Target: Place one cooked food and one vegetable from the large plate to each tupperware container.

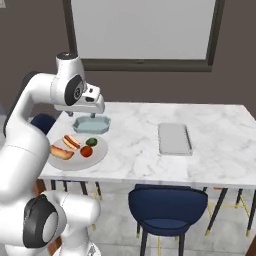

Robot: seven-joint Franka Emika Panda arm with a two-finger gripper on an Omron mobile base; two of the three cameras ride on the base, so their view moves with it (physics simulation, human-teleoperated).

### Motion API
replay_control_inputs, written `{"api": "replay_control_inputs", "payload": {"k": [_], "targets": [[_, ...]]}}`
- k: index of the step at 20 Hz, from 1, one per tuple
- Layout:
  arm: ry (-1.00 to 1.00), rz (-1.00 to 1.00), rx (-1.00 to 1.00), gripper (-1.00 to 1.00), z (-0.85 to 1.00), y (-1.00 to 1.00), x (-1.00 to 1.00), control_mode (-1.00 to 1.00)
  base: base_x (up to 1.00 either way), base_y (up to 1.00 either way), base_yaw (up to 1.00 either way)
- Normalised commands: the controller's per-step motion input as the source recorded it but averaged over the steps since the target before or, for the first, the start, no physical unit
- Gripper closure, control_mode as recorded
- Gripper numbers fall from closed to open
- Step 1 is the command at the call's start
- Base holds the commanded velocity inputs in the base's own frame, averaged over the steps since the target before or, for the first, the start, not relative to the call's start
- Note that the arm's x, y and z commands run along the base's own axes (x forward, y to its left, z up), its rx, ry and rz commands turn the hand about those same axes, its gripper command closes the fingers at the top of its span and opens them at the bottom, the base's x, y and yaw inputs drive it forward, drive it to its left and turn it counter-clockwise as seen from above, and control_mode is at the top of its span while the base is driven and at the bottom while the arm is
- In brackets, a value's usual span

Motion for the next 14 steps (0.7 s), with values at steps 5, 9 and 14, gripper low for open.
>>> {"api": "replay_control_inputs", "payload": {"k": [5,9,14], "targets": [[0.00,0.00,0.00,-1.00,0.00,0.00,0.00,1.00,0.45,0.00,0.00],[0.00,0.00,0.00,-1.00,0.00,0.00,0.00,1.00,0.45,0.00,0.00],[0.00,0.00,0.00,-1.00,0.00,0.00,0.00,1.00,0.19,0.00,0.00]]}}
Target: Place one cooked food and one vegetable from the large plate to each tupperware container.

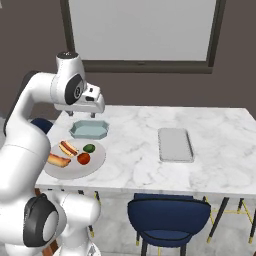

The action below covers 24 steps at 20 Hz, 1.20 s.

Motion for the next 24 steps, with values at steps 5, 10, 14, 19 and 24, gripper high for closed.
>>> {"api": "replay_control_inputs", "payload": {"k": [5,10,14,19,24], "targets": [[0.00,0.00,0.00,-1.00,0.00,0.00,0.00,1.00,0.00,0.00,0.00],[0.00,0.00,0.00,-1.00,0.00,0.00,0.00,1.00,0.00,0.00,0.00],[0.00,0.00,0.00,-1.00,0.00,0.00,0.00,1.00,0.00,0.00,0.00],[0.01,0.00,0.00,-1.00,-0.07,0.01,0.02,-1.00,0.00,0.00,0.00],[0.10,-0.01,0.00,-1.00,-0.50,0.30,0.33,-1.00,0.00,0.00,0.00]]}}
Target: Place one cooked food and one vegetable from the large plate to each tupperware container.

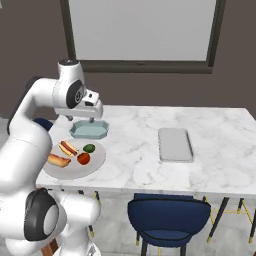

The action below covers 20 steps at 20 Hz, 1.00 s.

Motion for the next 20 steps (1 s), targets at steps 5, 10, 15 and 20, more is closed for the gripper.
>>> {"api": "replay_control_inputs", "payload": {"k": [5,10,15,20], "targets": [[0.21,0.00,0.00,-1.00,-0.80,0.34,0.23,-1.00,0.00,0.00,0.00],[0.04,0.05,0.00,-1.00,-0.81,0.00,0.14,-1.00,0.00,0.00,0.00],[-0.01,0.13,0.00,-1.00,-0.57,0.00,0.06,-1.00,0.00,0.00,0.00],[0.03,0.25,-0.03,-1.00,-0.62,0.11,0.05,-1.00,0.00,0.00,0.00]]}}
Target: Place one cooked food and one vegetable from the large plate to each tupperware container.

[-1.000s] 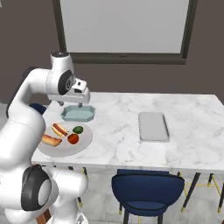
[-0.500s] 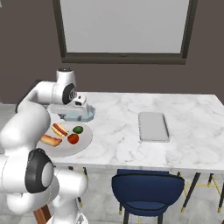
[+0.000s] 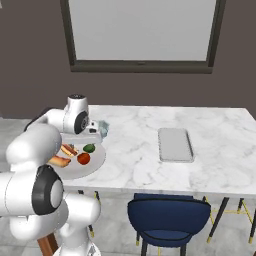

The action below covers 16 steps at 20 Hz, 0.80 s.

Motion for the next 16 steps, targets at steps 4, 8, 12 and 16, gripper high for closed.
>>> {"api": "replay_control_inputs", "payload": {"k": [4,8,12,16], "targets": [[0.02,0.23,-0.04,-1.00,-0.57,0.26,0.03,-1.00,0.00,0.00,0.00],[0.00,0.14,0.00,-1.00,-0.14,0.06,0.21,-1.00,0.00,0.00,0.00],[0.00,0.09,0.00,-1.00,-0.04,0.00,0.33,-1.00,0.00,0.00,0.00],[0.01,0.06,0.00,-1.00,-0.26,0.04,0.25,-1.00,0.00,0.00,0.00]]}}
